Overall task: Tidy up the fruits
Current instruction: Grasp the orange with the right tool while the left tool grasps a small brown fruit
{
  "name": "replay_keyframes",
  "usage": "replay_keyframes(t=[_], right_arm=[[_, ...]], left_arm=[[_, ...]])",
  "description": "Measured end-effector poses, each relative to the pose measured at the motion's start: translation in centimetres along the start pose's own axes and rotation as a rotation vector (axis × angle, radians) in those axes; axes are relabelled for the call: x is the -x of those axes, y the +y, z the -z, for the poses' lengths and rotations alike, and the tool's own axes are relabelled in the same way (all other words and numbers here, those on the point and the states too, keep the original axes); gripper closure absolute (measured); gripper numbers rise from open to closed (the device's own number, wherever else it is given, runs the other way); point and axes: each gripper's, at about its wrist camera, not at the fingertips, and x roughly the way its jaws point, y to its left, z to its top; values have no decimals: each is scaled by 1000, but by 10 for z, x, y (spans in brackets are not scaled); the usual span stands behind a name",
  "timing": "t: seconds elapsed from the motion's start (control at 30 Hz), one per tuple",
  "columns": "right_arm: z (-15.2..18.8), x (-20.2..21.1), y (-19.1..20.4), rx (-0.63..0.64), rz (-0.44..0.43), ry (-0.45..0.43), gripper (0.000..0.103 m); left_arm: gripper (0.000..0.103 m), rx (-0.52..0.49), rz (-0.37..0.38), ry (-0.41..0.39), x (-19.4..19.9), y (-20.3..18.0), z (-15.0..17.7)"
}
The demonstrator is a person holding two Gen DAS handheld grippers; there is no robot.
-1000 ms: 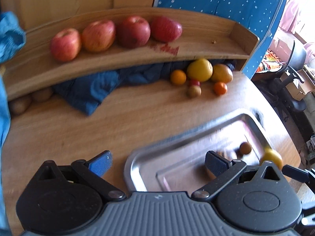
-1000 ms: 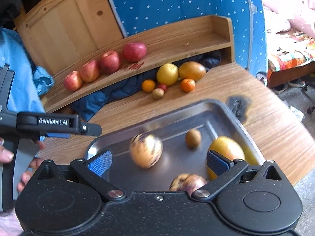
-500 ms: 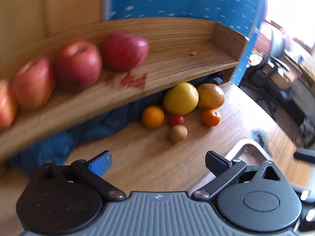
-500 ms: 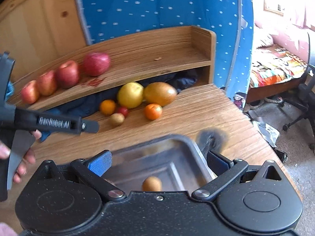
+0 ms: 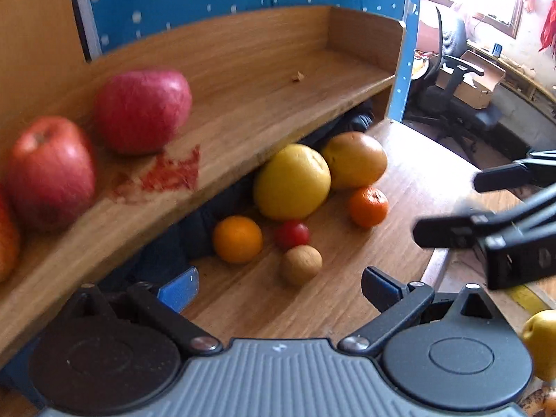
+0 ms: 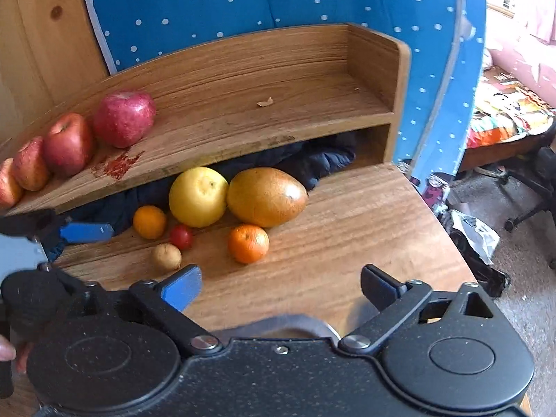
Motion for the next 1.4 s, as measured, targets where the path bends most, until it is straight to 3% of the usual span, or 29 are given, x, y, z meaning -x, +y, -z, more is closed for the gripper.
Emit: replay_keyframes(t=[0.27,0.8,0.83,0.97,1.07,1.4], right_arm=[[-17,-24,8,42,-25,39,21],[-22,-55,22,13,-37,71,67],[-22,-55,22,10,-37,68,67],[-19,-51,21,0,-43,64,67],[-16,-43,20,-13,-51,51,67],[5,0,20,-25,-65,5,67]], left_arm=[[4,12,11,-14,-6,3,0],[43,68,33,4,-17,7,-2],[44,70,33,4,-17,7,-3],[66,85,60,3,-17,8,-5],[72,89,76,6,-16,5,-6],[73,84,75,-10,6,-4,2]])
